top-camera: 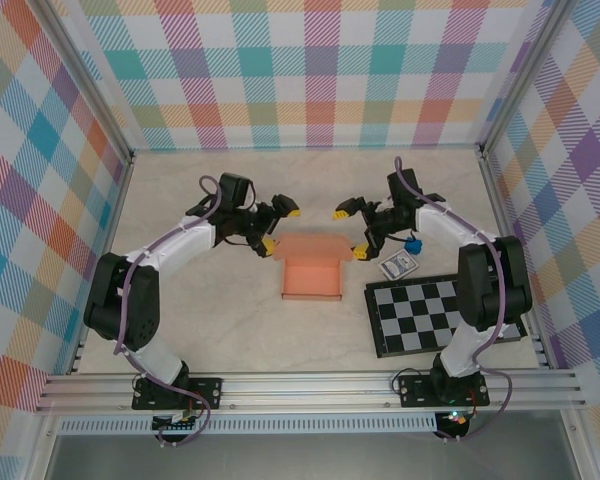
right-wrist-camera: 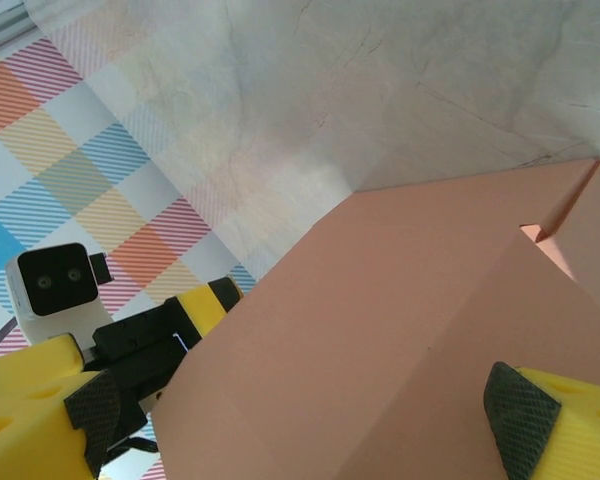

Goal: Fold the paper box

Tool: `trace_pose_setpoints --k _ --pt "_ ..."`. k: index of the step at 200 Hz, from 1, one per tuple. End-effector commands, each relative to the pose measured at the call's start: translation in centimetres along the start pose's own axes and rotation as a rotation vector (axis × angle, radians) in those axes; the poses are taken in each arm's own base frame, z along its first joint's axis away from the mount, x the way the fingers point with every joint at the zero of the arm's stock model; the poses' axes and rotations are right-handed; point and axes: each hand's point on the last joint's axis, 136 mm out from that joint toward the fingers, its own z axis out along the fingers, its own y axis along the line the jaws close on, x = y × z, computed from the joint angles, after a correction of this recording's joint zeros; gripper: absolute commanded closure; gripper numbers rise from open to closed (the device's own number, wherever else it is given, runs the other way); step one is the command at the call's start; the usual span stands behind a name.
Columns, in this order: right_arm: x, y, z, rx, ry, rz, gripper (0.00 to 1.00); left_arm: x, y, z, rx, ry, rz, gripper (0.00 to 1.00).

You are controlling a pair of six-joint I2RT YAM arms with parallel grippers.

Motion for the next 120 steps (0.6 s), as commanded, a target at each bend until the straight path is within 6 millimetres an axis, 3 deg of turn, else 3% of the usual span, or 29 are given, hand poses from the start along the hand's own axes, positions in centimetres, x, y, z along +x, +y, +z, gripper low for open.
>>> trace_pose_setpoints --k 1,42,79,97,106,120 --pt "1.1 0.5 0.2 -0.01 -0.01 0.02 0.03 1.0 -0.3 0.2 0.017 0.004 -0.011 0.0" --pt "1.8 0.3 0.2 0.003 -0.103 0.091 0.02 1.8 -0.5 0.5 0.03 -0.016 -0.048 0.0" --pt "1.8 0.8 -0.9 0.025 -0.225 0.095 0.01 1.6 -0.6 0.8 0.048 -0.028 -0.066 0.0" --pt "0.9 0.6 -2.6 0.102 -0.288 0.014 0.01 0.2 -0.2 -0.5 -0.012 -0.068 0.022 0.0" --pt "0.3 0.7 -3.5 0.125 -0.316 -0.063 0.0 -0.7 1.3 -1.8 -0.105 -0.104 0.067 0.0" --pt "-0.5 0.2 -5.0 0.176 -0.349 -0.183 0.01 -2.0 1.8 -3.9 -0.161 -0.137 0.157 0.0"
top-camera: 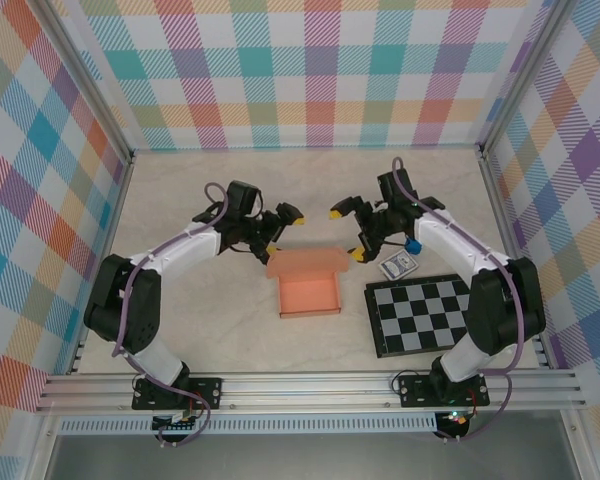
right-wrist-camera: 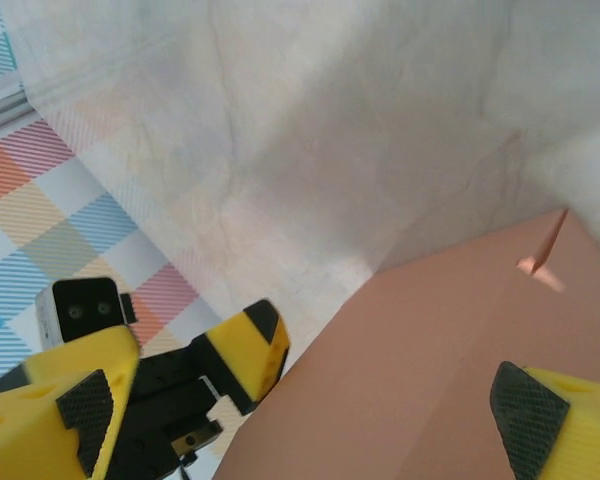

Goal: Fold the paper box

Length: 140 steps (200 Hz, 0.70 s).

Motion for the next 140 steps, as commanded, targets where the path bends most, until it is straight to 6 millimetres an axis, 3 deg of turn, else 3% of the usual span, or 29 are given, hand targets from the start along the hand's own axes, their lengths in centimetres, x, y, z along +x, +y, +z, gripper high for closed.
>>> trace_pose_setpoints --k 1,27,58,99,121,140 --pt "-2.3 -1.0 -2.7 0.086 -0.113 -0.198 0.01 -2.4 0.4 -4.3 -0.091 -0.094 0.177 0.0" --pt "-2.2 -2.6 -4.5 0.171 -0.085 -0.434 0.02 -3.4 1.4 -8.4 -0.132 -0.154 0.32 0.0" --pt "-0.2 -3.8 -5.4 0.141 -0.059 -0.758 0.03 -2.6 2.9 -12.0 -0.171 -0.274 0.541 0.0" --pt "1.0 -5.1 -7.6 0.133 -0.208 -1.351 0.02 1.6 3.2 -13.4 -0.016 -0.327 0.869 0.0" --pt "4.0 -6.0 -7.0 0.023 -0.121 -1.604 0.04 4.2 2.4 -14.0 0.105 -0.344 1.069 0.0" --pt "6.6 -6.6 -6.1 -0.061 -0.016 -1.741 0.09 5.9 3.1 -12.9 0.122 -0.251 1.145 0.01"
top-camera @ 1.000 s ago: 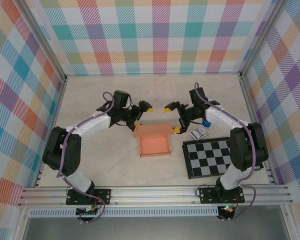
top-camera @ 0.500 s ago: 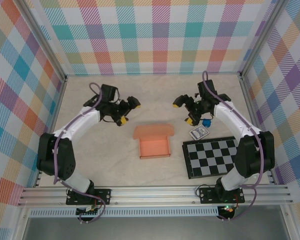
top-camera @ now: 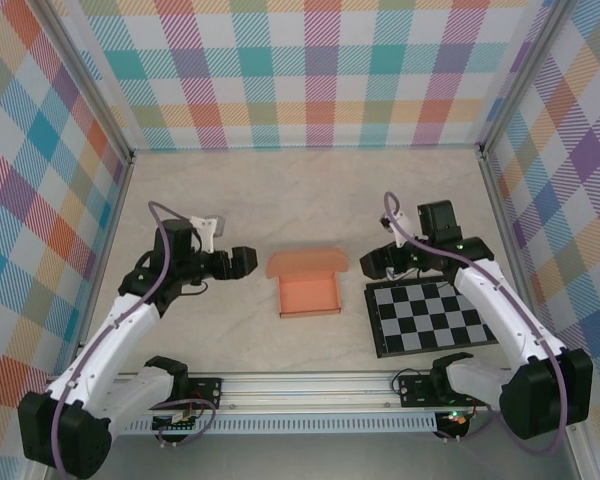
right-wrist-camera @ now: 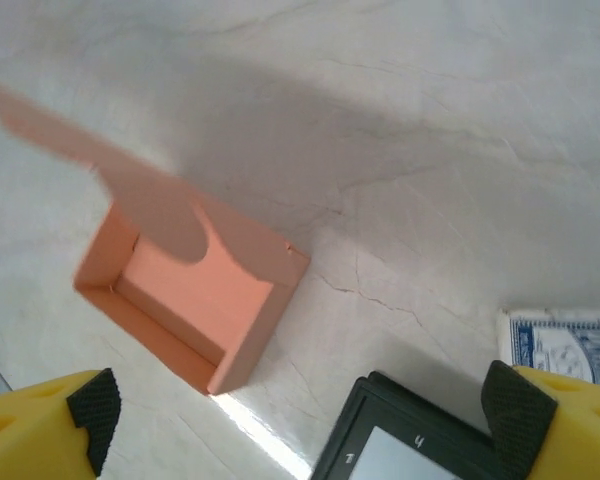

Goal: Fold the paper box

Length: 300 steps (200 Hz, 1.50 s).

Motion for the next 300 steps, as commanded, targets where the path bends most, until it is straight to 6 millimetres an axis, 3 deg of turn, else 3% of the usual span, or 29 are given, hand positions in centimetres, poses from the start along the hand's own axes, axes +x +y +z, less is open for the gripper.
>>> trace_pose_setpoints --k 1,17,37,52,95,138,185,251,300 --pt "0.6 3.3 0.8 -0.165 -0.02 -0.355 0.09 -0.1 -3.0 0.2 0.138 -0.013 0.232 0.02" --pt "0.6 4.0 1.7 -0.19 -0.013 -0.381 0.14 1.2 -2.1 1.7 0.077 0.059 0.227 0.07" --pt "-0.4 3.0 2.9 -0.136 -0.012 -0.315 0.2 1.5 -2.1 3.2 0.04 0.102 0.218 0.13" --pt "-1.2 2.4 3.5 -0.118 -0.009 -0.234 0.22 1.4 -2.4 3.8 0.011 0.103 0.241 0.14" --pt "-1.7 3.0 5.0 -0.172 0.02 -0.112 0.23 1.3 -3.1 4.6 -0.031 0.123 0.324 0.16" --pt "-2.1 2.7 6.3 -0.175 0.04 -0.03 0.33 2.1 -3.0 5.5 -0.033 0.16 0.319 0.37" --pt "-2.6 2.9 7.4 -0.184 0.033 0.056 0.44 2.7 -3.6 6.9 -0.031 0.183 0.267 0.48" --pt "-2.0 3.4 7.5 -0.108 0.068 0.146 0.58 3.1 -3.5 7.3 -0.063 0.224 0.243 0.66" --pt "-3.5 3.4 7.2 -0.039 -0.007 0.197 0.72 2.4 -2.7 7.7 -0.124 0.214 0.247 0.85"
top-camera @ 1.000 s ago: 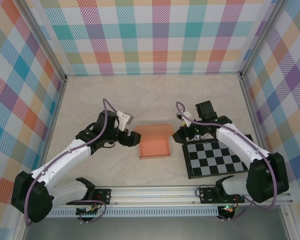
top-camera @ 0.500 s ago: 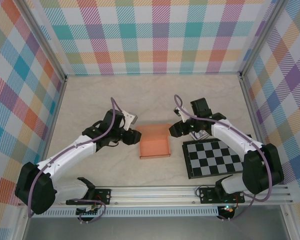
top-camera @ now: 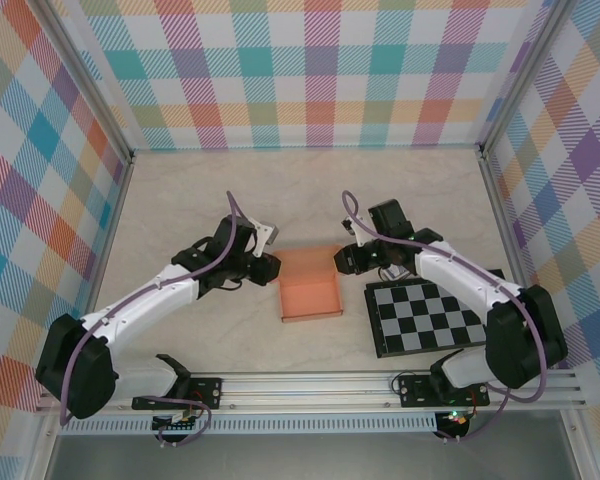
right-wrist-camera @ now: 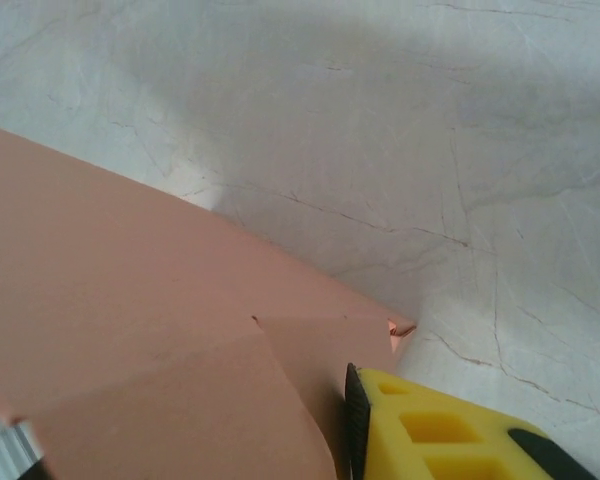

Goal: Fold the paper box

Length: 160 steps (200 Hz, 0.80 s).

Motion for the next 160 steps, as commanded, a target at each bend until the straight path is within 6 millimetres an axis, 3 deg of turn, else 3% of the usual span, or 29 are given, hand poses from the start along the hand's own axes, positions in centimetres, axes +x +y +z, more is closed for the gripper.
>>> trace_pose_setpoints --k 1,40,82,121,160 --pt "-2.3 0.7 -1.2 0.031 -0.103 0.021 0.73 -0.8 0.0 -0.1 -0.036 -0.004 0.007 0.85" --pt "-3.2 0.6 -0.8 0.078 -0.143 0.018 0.81 -1.8 0.3 0.4 -0.061 -0.009 0.008 0.89" --pt "-4.0 0.5 -0.5 0.127 -0.208 0.006 0.83 -3.1 0.5 0.7 -0.083 -0.028 -0.014 0.98" --pt "-5.5 0.5 -0.2 0.161 -0.287 0.006 0.84 -5.2 0.2 1.0 -0.077 -0.083 -0.074 0.98" --pt "-5.6 -0.3 0.7 0.211 -0.313 0.048 0.87 -5.5 0.5 2.1 -0.079 -0.101 -0.167 0.98"
